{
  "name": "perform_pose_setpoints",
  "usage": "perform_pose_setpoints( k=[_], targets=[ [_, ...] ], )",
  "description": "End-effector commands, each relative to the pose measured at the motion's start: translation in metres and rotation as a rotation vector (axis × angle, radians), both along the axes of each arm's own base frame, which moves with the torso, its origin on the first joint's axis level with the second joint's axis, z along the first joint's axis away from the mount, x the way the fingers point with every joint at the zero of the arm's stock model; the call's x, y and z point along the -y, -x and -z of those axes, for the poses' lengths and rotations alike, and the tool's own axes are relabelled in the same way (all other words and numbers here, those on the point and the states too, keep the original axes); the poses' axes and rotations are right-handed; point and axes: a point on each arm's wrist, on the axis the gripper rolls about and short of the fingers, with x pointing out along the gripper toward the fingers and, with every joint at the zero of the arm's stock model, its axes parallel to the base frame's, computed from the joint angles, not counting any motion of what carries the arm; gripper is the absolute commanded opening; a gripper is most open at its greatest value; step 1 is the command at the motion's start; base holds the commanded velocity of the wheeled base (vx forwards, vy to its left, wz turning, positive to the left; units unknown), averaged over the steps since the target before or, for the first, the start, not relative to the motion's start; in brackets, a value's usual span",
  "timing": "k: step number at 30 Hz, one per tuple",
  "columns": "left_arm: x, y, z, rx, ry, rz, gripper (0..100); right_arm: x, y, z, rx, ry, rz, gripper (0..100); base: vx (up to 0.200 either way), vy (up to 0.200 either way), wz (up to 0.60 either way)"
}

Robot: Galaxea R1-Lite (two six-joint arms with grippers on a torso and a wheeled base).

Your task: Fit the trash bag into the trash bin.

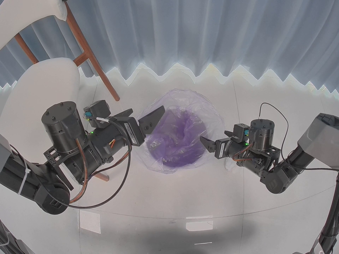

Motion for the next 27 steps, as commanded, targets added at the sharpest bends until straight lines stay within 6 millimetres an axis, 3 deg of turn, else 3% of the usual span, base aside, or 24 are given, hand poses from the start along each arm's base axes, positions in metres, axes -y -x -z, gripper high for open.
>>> perform_pose_setpoints(
  k=[1, 6, 15, 18, 24, 27],
  targets=[
    [0.002, -0.002, 0.002, 0.001, 0.028, 0.013, 100, 0.004, -0.011, 0.006, -0.004, 0.003, 0.022, 100, 0.0, 0.0, 0.0],
    [0.006, 0.0, 0.002, -0.012, 0.054, 0.003, 100, 0.004, -0.012, 0.005, 0.0, 0.001, 0.022, 100, 0.0, 0.0, 0.0],
    [0.015, -0.007, 0.001, 0.0, 0.062, -0.024, 100, 0.002, -0.018, -0.002, 0.028, -0.01, 0.024, 100, 0.0, 0.2, 0.0],
    [0.017, -0.011, -0.005, 0.021, 0.079, -0.026, 100, 0.001, -0.019, -0.001, 0.032, -0.011, 0.024, 100, 0.0, 0.0, 0.0],
    [0.018, -0.012, -0.011, 0.061, 0.112, -0.021, 100, 0.004, -0.017, -0.024, 0.114, -0.035, 0.028, 100, 0.0, 0.0, 0.0],
    [0.019, -0.015, -0.009, 0.077, 0.12, -0.018, 100, 0.023, -0.021, -0.043, 0.162, -0.041, 0.08, 100, 0.0, 0.0, 0.0]
  ],
)
